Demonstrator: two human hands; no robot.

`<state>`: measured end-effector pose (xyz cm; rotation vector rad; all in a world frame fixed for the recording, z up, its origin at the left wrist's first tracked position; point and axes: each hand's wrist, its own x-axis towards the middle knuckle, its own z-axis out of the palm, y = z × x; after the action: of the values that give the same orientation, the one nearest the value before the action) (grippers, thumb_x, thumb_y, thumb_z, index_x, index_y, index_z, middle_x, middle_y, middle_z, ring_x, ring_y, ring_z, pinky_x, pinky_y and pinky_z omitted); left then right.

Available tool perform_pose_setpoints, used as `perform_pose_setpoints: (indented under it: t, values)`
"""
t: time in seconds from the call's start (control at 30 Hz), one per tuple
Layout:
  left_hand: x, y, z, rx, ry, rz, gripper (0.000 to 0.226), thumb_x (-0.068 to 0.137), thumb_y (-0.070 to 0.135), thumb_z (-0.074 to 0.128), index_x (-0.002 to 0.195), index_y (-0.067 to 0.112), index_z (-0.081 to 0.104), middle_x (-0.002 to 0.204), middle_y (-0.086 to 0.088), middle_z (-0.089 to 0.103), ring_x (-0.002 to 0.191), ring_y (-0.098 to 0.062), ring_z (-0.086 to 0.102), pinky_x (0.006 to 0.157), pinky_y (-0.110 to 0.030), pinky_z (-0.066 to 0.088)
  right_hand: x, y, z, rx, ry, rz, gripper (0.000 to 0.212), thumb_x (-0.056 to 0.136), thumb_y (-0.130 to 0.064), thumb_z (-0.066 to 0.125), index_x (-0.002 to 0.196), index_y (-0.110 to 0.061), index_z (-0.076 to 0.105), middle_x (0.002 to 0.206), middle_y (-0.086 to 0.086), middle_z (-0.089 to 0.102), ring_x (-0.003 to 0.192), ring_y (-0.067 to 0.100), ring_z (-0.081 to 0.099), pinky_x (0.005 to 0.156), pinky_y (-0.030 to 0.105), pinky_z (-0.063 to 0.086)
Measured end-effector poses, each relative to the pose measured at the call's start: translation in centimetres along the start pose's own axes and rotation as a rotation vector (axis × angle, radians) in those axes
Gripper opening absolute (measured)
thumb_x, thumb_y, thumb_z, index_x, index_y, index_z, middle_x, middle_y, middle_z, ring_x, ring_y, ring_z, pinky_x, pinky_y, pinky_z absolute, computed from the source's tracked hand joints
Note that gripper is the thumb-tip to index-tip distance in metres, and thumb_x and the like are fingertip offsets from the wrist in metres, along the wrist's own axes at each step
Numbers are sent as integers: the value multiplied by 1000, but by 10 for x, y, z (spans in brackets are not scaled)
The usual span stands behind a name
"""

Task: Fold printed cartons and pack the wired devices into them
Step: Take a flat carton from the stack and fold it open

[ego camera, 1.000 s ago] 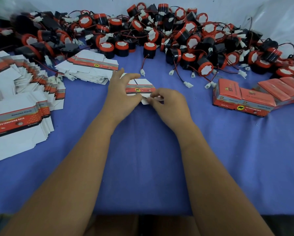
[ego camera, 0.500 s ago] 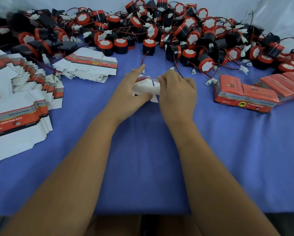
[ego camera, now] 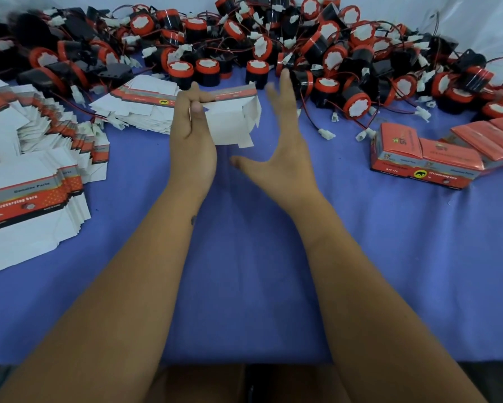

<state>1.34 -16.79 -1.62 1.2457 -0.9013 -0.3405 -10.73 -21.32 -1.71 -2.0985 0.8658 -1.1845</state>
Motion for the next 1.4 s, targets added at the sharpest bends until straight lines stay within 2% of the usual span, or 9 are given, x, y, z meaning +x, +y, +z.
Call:
perform_pose_setpoints:
  t: [0.2,0.37,0.5,0.6,0.77,0.93,1.07,1.17,1.4]
  values:
    - [16,-6,-7,-279,66,-243,31,105,14,37,86,26,58,100,16,66,89,-1,61,83,-25,49,-3,1,1,-53,-155,-3,102,74,-11,76,156,-21,15,141,0,45,119,19,52,95,39,49]
    - [14,-6,-2,-262,-4,-239,34,104,12,38,80,23,59,104,8,70,100,-11,64,100,-38,48,-3,7,4,-68,-33,-31,86,71,-24,84,145,-18,40,140,4,34,129,15,36,107,25,34]
    - [12,-2,0,-483,-5,-264,32,108,19,34,83,16,54,105,3,66,92,-12,64,87,-31,52,-5,10,3,-77,-131,-65,65,79,-20,78,137,-20,49,145,-1,46,129,18,40,108,26,31]
    - [12,3,-2,-691,-21,-313,25,105,19,36,96,8,57,89,0,64,77,-11,66,73,-28,53,-5,12,2,-44,-118,-28,61,87,-26,72,142,-21,46,130,-15,52,113,9,39,95,6,29]
    - [8,3,-4,-590,-318,-202,34,78,11,39,106,14,58,98,4,67,92,-11,63,77,-23,50,-1,8,-6,199,30,150,60,94,-35,63,147,-25,39,122,-11,55,119,15,48,89,13,45]
    - [6,-3,1,-338,-330,-119,33,91,12,50,122,22,55,113,9,66,104,-5,62,82,-19,49,-2,3,-7,285,97,116,22,96,-38,55,116,-32,57,113,-3,64,112,24,55,92,42,51]
    - [0,-7,6,-299,-339,-142,25,95,16,49,118,25,55,111,8,67,101,-7,64,80,-22,52,-2,-1,-4,296,143,248,23,87,-42,53,93,-19,55,93,-12,54,105,12,46,91,38,45]
    - [0,-5,9,-337,-347,-178,31,91,13,46,116,30,55,118,0,66,102,-15,65,78,-28,53,-2,-4,-3,431,95,301,10,88,-27,54,95,-20,56,108,8,62,109,25,55,92,48,49]
    - [-3,1,7,-351,-330,-233,43,105,45,29,131,25,57,129,-1,65,119,-17,62,88,-29,52,-1,-2,-7,583,58,350,18,95,-8,49,98,-26,51,98,-4,60,82,4,58,71,21,51]
